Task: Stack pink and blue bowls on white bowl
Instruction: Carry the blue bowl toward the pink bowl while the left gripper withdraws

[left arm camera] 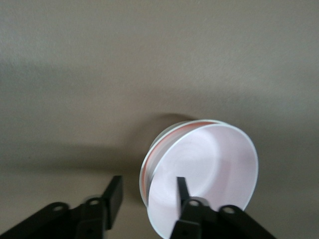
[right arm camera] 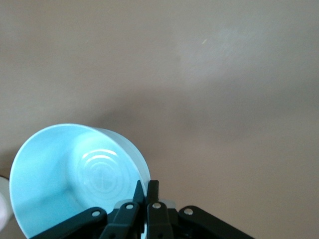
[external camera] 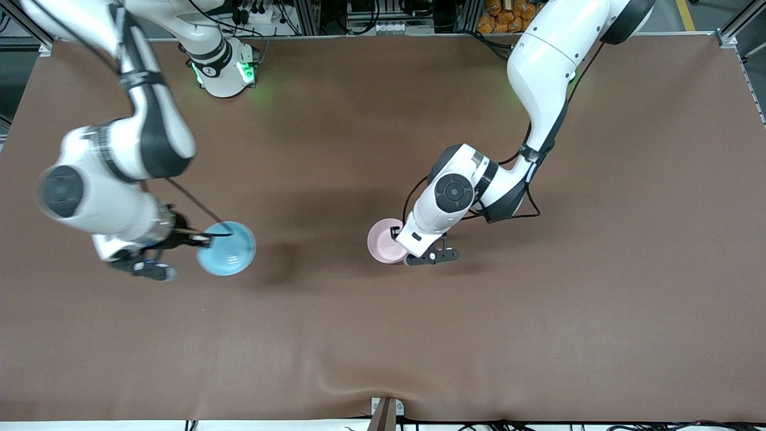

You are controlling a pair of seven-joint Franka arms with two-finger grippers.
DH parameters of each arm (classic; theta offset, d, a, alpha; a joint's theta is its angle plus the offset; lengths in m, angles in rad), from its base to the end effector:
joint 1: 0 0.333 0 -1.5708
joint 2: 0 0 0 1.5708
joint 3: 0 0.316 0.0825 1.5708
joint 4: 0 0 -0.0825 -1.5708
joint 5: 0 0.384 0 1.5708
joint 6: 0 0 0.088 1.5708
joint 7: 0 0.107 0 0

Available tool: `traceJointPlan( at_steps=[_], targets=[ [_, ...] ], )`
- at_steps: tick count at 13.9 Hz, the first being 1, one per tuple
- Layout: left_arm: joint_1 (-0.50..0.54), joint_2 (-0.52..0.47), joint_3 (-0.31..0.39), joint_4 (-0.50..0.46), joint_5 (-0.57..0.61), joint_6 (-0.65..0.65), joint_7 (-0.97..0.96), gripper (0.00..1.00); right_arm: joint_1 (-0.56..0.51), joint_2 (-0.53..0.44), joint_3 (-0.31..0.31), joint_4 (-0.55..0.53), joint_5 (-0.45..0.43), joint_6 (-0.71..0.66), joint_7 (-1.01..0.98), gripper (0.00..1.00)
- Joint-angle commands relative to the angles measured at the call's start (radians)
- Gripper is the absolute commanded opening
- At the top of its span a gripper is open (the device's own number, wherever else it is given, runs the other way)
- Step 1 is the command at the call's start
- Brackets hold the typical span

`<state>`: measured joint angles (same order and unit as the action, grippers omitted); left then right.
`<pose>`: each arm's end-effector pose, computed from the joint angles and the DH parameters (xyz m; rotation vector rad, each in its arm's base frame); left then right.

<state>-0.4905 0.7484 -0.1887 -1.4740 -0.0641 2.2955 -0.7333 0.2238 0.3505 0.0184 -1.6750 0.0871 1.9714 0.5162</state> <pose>0.5806 -0.4381 0.2482 2.9445 0.2207 -0.0744 0.6294 0.1601 0.3956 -3.0423 0.4771 0.1263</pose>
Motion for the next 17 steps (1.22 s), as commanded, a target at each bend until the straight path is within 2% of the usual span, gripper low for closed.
traceJointPlan(
  at_steps=[1,3,6,10,12,17],
  targets=[
    [0.042,-0.058,0.009,-0.003,-0.002,-0.022,0.005,1.00,0.099,-0.008,-0.011,-0.018,0.011,0.036,0.169,0.00],
    [0.085,-0.107,0.009,-0.003,0.000,-0.082,0.029,1.00,0.149,0.002,-0.011,-0.020,0.016,0.078,0.240,0.00],
    [0.159,-0.161,0.009,-0.003,0.058,-0.122,0.083,1.00,0.189,0.015,-0.011,-0.022,0.124,0.124,0.298,0.00],
    [0.252,-0.208,0.008,-0.003,0.112,-0.185,0.193,1.00,0.258,0.028,-0.012,-0.046,0.210,0.187,0.308,0.00],
    [0.323,-0.231,0.000,-0.006,0.112,-0.220,0.293,1.00,0.314,0.039,-0.012,-0.089,0.215,0.298,0.372,0.00],
    [0.395,-0.343,0.026,-0.003,0.112,-0.390,0.377,1.00,0.456,0.154,-0.015,-0.092,0.214,0.519,0.539,0.00]
  ],
)
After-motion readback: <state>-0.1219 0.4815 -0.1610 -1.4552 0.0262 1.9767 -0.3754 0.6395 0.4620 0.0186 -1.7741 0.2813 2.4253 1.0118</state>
